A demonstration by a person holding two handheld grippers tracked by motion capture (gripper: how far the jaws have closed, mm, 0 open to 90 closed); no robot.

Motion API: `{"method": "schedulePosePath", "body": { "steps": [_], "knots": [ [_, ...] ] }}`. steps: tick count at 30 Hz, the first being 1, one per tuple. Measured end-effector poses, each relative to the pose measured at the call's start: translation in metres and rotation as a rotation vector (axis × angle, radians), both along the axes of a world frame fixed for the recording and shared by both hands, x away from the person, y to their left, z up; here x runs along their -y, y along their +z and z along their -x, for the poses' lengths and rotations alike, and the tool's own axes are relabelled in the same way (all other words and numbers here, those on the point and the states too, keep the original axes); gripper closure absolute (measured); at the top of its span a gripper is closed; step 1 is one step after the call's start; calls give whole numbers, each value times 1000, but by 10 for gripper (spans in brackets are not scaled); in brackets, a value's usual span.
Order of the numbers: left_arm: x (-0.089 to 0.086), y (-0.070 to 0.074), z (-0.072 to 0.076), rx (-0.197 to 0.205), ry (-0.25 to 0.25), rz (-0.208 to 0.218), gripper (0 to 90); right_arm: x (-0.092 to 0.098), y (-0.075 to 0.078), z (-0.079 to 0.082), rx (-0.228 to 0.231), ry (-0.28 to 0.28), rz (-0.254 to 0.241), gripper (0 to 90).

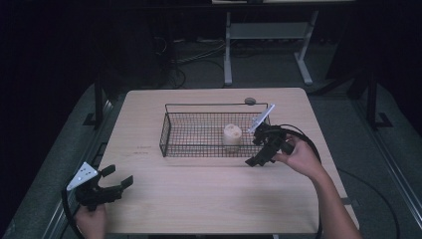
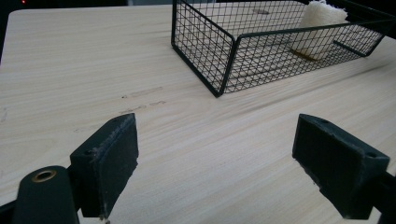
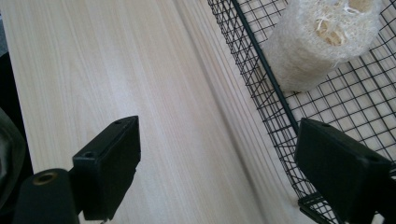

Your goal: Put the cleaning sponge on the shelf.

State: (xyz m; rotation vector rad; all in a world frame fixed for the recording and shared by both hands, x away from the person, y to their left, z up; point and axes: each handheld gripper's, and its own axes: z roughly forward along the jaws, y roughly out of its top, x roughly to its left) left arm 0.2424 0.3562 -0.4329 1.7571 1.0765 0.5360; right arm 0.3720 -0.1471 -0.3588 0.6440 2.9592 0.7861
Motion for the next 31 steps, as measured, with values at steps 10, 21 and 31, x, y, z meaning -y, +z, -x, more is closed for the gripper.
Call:
{"method": "schedulePosePath", "body": {
  "steps": [10,21,31],
  "knots": [
    [0,0,0,-1,-1,-1,138,2,-5,13,12,10,-5,140],
    [1,0,0,-2,-1,-1,138,6,-5,28,32,22,-21,140],
    [0,-1,0,-3,1,0,138,14,-16,46,32,28,-27,140]
  ]
}}
